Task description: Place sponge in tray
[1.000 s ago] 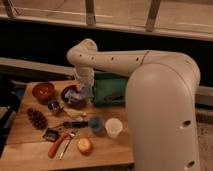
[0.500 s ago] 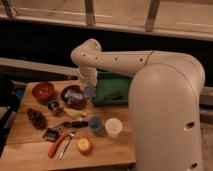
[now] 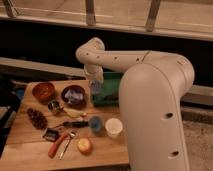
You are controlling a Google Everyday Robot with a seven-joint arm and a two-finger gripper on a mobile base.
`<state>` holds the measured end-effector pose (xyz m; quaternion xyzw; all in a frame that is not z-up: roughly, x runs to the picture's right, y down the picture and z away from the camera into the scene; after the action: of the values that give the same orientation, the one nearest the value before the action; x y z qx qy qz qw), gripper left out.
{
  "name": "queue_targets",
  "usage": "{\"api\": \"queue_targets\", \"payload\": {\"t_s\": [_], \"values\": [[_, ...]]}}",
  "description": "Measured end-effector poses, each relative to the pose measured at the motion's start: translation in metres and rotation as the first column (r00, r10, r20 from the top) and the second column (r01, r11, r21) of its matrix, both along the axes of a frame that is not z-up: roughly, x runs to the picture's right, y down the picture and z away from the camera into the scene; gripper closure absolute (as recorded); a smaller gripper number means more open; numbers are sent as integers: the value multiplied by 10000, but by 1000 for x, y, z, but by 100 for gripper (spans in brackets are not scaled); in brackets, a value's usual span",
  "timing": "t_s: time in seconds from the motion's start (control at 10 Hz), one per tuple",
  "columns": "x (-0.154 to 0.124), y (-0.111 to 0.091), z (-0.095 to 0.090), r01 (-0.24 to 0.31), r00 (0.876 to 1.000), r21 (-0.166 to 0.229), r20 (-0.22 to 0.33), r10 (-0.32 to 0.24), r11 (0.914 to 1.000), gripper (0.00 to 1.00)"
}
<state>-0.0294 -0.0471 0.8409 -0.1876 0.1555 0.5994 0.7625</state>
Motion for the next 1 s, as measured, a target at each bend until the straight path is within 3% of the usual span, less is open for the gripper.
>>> {"api": "queue_targets", "payload": {"t_s": [0.3,0.4,0.5,0.6,1.0], "values": [[47,-15,50,-887,9936,-241,-721,868,9958,100],[54,-12,67,-1075,9921,-331,-678,1051,9937,95],[52,-11,81,-1197,9925,-306,-274,1189,9923,87],[52,-10,90,-1282,9917,-259,26,1283,9914,83],[50,-9,92,-1326,9911,-271,106,1329,9908,83]]}}
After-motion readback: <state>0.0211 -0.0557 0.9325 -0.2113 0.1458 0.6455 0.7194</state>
